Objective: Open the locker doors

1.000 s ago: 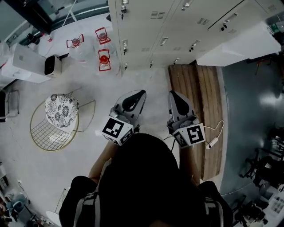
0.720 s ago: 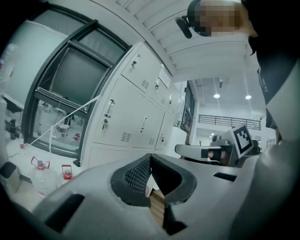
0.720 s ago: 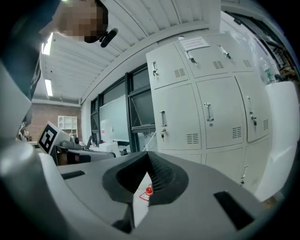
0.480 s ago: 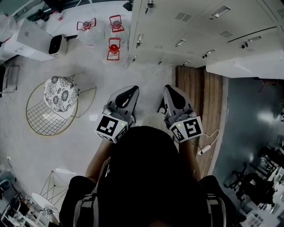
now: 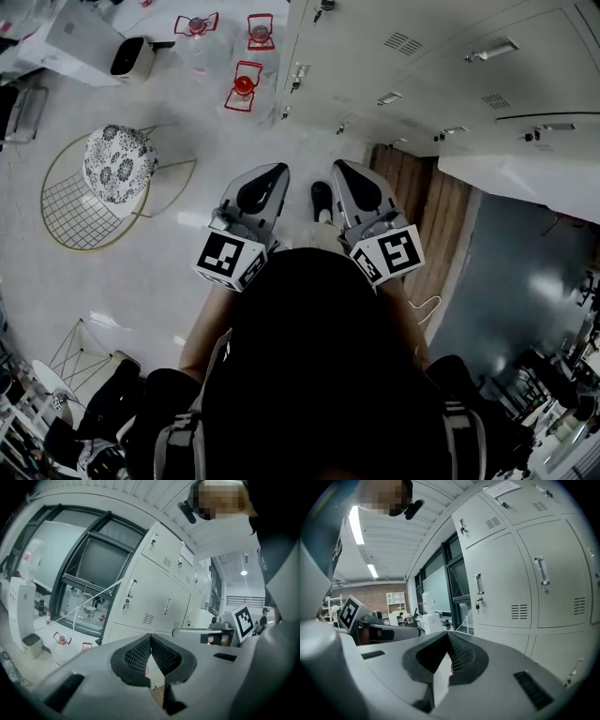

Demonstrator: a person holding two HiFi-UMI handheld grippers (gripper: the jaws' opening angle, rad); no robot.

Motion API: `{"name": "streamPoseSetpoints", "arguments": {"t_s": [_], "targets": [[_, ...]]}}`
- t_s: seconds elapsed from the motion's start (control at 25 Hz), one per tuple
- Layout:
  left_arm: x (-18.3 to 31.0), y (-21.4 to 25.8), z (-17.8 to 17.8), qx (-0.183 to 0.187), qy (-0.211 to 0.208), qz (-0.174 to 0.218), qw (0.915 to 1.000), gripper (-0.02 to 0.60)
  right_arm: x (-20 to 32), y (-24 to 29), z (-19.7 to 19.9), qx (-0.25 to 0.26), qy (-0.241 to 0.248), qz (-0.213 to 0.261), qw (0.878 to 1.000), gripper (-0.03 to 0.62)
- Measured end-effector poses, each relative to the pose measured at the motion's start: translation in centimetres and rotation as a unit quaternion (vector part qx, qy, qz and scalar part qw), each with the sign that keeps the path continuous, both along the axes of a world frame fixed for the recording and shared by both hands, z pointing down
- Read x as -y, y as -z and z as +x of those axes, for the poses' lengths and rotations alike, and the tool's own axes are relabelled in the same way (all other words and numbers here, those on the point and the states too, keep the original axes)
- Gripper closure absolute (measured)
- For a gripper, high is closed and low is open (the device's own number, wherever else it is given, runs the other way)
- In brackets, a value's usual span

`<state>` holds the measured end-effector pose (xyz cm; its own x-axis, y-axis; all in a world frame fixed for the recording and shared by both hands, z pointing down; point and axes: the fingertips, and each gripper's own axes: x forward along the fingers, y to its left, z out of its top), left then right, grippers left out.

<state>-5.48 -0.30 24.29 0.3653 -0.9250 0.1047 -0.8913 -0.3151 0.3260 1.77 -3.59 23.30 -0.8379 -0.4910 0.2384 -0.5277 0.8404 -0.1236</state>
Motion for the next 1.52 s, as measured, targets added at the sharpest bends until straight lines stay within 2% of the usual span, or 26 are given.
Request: {"name": "streamPoseSetpoints", "arguments": {"t_s": [0.24, 0.52, 0.76, 1.04, 1.52], "targets": [[2.1, -0.3, 2.4, -0.002, 0.069, -0.006, 0.9976, 0.563, 3.1, -1.4, 1.1, -0.006, 0.077, -0.011, 0.997, 0.589], [3.3, -2.5, 6.0, -0.011, 0.145, -0.028, 0.9889, 0.563, 5.2, -4.0, 3.5, -0.018, 0.151, -0.03, 0.988, 0.589], [4.8, -4.0, 8.2, -0.015, 0.196, -0.053, 0.9791, 0.563, 7.2, -7.9, 5.2, -0.028, 0.172, -0.074, 0.982, 0.589], [5.7, -6.5, 8.0, -0.021, 0.244, -0.087, 0.9658, 0.563, 8.8, -11.8, 4.6, -0.042, 0.201, -0.096, 0.974, 0.589], [5.4, -12.2, 4.4, -0.029, 0.265, -0.108, 0.9579, 0.563, 10.7, -17.1, -0.1, -0.053, 0.199, -0.083, 0.975, 0.589]]}}
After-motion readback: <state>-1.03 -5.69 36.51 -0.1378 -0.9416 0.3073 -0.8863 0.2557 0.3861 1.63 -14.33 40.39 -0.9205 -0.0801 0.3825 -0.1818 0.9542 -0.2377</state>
